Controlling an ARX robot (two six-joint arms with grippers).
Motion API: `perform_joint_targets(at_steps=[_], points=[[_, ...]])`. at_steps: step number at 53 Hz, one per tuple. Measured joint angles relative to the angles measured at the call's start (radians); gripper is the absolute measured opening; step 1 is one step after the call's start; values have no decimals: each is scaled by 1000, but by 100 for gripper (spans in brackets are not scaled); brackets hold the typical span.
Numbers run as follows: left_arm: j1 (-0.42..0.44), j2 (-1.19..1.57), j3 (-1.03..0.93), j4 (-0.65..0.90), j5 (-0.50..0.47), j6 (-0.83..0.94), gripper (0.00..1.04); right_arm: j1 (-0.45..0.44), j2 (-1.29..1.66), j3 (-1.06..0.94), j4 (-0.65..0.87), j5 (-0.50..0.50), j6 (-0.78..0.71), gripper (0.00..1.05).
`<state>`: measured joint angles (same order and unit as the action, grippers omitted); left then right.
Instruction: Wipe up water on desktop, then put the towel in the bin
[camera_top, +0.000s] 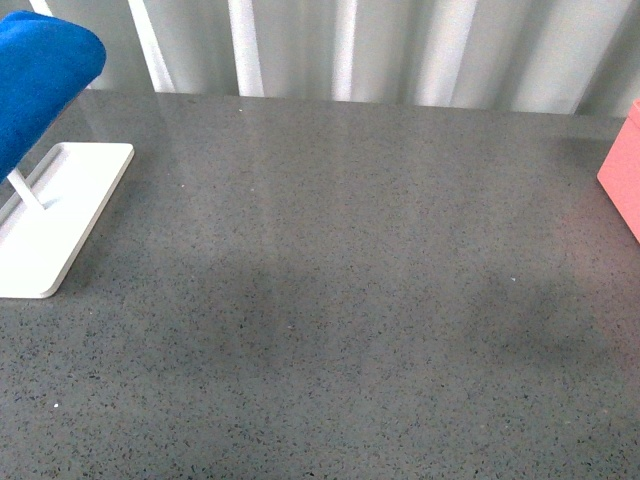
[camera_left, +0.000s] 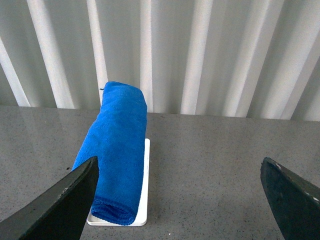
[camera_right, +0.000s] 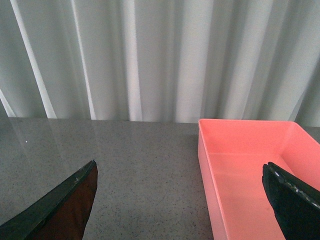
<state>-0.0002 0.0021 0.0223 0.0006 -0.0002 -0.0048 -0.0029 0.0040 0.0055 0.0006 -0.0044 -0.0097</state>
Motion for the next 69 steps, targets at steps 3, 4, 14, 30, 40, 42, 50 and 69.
perform_joint_targets(at_steps=[3, 4, 14, 30, 40, 42, 50, 69], points=[[0, 0, 0, 0, 0, 0, 98, 0, 0, 0, 0, 0, 0, 98], [0, 0, 0, 0, 0, 0, 98, 0, 0, 0, 0, 0, 0, 98], [0, 0, 0, 0, 0, 0, 98, 0, 0, 0, 0, 0, 0, 98], [0, 0, 0, 0, 0, 0, 98, 0, 0, 0, 0, 0, 0, 98], [0, 0, 0, 0, 0, 0, 98, 0, 0, 0, 0, 0, 0, 98], [0, 0, 0, 0, 0, 0, 98, 0, 0, 0, 0, 0, 0, 98], [0, 0, 0, 0, 0, 0, 98, 0, 0, 0, 0, 0, 0, 98], [0, 0, 0, 0, 0, 0, 98, 0, 0, 0, 0, 0, 0, 98]])
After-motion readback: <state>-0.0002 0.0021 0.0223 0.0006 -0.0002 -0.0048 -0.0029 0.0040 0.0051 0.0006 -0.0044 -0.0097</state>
